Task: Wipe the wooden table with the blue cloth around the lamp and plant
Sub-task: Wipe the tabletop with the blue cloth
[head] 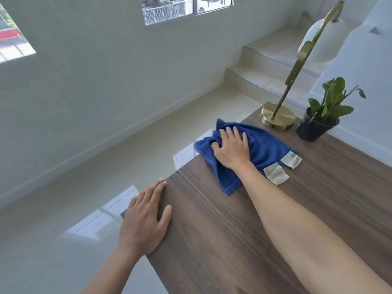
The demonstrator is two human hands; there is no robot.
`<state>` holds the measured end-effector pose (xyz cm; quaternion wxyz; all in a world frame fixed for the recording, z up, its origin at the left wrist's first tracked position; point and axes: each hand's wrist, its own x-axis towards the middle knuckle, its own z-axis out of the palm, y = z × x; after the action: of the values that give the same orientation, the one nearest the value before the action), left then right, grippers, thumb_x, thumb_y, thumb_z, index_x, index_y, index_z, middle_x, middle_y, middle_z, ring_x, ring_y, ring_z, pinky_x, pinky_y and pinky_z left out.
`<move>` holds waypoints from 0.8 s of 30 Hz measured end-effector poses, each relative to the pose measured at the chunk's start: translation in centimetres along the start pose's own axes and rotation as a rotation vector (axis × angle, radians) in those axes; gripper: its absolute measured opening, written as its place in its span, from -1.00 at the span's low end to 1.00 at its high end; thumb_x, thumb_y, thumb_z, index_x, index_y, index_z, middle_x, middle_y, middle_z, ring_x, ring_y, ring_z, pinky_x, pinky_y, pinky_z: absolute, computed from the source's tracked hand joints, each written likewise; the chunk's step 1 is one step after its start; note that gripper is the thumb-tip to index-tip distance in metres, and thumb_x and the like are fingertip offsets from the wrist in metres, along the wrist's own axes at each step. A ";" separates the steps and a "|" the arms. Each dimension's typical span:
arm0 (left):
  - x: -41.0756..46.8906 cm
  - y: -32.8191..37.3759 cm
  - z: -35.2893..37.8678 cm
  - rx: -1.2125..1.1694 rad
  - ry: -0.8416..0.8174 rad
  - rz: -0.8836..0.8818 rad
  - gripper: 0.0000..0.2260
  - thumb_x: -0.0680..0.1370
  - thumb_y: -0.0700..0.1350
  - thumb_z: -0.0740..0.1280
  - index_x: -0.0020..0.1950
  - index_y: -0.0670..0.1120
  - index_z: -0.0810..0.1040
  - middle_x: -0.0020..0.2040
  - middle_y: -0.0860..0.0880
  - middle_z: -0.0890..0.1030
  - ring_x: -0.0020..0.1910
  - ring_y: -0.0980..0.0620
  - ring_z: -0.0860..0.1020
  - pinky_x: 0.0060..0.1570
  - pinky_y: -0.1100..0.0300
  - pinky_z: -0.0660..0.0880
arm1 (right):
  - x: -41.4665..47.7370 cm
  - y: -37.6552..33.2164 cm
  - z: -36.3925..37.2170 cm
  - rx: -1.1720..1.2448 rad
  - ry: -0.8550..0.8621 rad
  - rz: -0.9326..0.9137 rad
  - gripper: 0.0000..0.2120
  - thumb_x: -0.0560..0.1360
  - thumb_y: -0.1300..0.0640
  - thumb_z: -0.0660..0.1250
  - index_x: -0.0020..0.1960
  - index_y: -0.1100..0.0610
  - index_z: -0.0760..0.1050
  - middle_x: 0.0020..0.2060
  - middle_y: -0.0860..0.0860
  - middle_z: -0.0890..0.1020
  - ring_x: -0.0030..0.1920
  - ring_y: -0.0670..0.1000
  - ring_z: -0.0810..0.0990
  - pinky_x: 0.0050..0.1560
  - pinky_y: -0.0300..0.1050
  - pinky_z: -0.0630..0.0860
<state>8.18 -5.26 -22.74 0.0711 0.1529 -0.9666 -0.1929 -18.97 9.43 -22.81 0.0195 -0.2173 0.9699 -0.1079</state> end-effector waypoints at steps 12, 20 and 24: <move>-0.4 0.0 0.6 -0.163 0.206 -0.278 -0.40 0.57 0.24 -0.09 0.50 -0.04 0.25 0.26 0.00 0.54 0.21 -0.04 0.50 0.24 0.05 0.26 | -0.9 -1.0 0.2 -0.063 -0.025 0.200 -0.41 0.60 -0.14 -0.03 0.57 0.08 0.08 0.58 0.03 0.08 0.57 0.11 -0.02 0.53 0.18 -0.12; -1.3 -1.6 -0.4 -0.892 0.291 -0.510 -0.54 0.63 0.16 -0.12 0.41 0.03 0.33 0.32 0.04 0.45 0.26 0.10 0.41 0.21 0.22 0.25 | -17.3 -13.4 2.9 -0.048 -0.079 -0.166 -0.34 0.57 -0.30 -0.17 0.57 -0.01 0.08 0.57 -0.10 0.11 0.58 0.05 -0.06 0.54 0.12 -0.11; -1.9 -4.2 -1.8 -1.262 0.147 -0.616 -0.50 0.62 0.26 -0.14 0.39 0.06 0.33 0.17 0.03 0.53 0.19 0.05 0.50 0.17 0.11 0.36 | -22.0 -8.3 0.7 -0.037 -0.169 -0.301 -0.32 0.53 -0.40 -0.17 0.56 -0.11 0.08 0.56 -0.24 0.00 0.56 -0.13 -0.19 0.55 0.01 -0.18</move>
<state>11.41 -8.98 -22.88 0.1535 0.3617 -0.5757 -0.7171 4.42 11.30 -21.89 0.0805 -0.3688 0.9231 -0.0732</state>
